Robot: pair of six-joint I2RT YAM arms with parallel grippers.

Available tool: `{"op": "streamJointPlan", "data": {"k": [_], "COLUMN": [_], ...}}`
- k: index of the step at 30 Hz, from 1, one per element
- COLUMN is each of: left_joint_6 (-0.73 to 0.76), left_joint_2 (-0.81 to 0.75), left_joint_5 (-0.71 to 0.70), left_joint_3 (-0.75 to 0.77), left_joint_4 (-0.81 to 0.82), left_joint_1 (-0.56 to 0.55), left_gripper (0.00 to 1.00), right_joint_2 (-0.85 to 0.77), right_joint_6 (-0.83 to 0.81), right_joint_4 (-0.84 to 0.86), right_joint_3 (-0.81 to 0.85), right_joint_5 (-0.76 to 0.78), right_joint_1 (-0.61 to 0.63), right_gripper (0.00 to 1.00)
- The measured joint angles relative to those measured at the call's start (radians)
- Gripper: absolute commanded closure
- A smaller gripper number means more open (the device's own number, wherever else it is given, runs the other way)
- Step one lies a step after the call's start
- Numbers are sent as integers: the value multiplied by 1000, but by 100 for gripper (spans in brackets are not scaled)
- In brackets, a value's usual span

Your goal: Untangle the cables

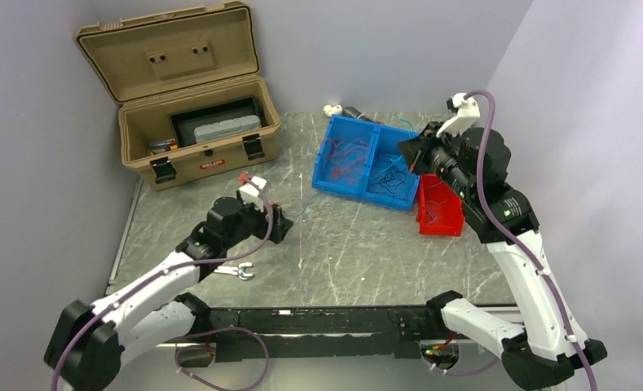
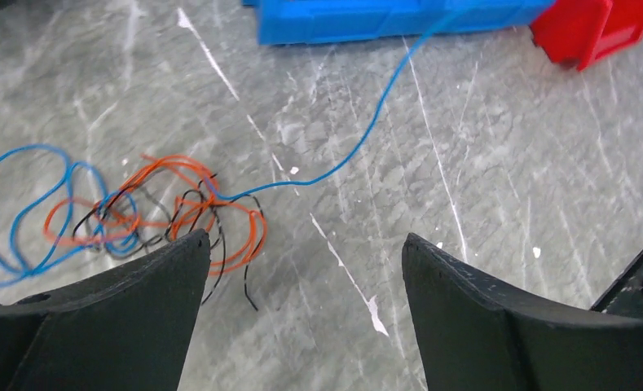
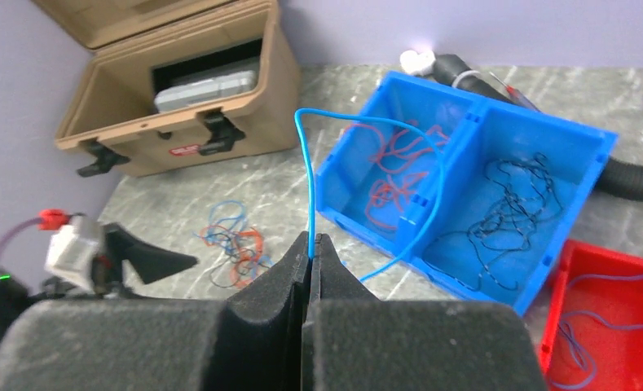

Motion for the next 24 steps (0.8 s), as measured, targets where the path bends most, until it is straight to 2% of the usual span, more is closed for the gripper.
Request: {"op": "streamJointPlan", "data": {"k": [6,11,12,15,16,20,24], "left_joint_6": [113,156,161,171,169,185,185], "left_joint_2": [190,365,404,492,518,540,373], "left_joint_5": [51,78,79,74,68,53,67], "left_joint_3": [21,130,158,227,254,309,244], "left_joint_4": [125,173,182,171,153,90,88], "left_joint_1": [-30,-30,-30,-30,-30,-30,-30], "left_gripper": [14,24,32,87,99,100,100], "right_joint_2": [69,92,94,96,95,86,72], "right_joint_6": [1,11,12,20,24,27,26], "right_joint_4": [-6,-8,-7,-12,-14,-17,-5], "right_joint_3": [120,178,186,206,210,204,132], "right_joint_5": [-84,-99,-99,-83,-66,-33,-68], "right_joint_1": [0,0,0,0,0,0,0], "right_gripper": [100,100,100,100,100,100,100]}}
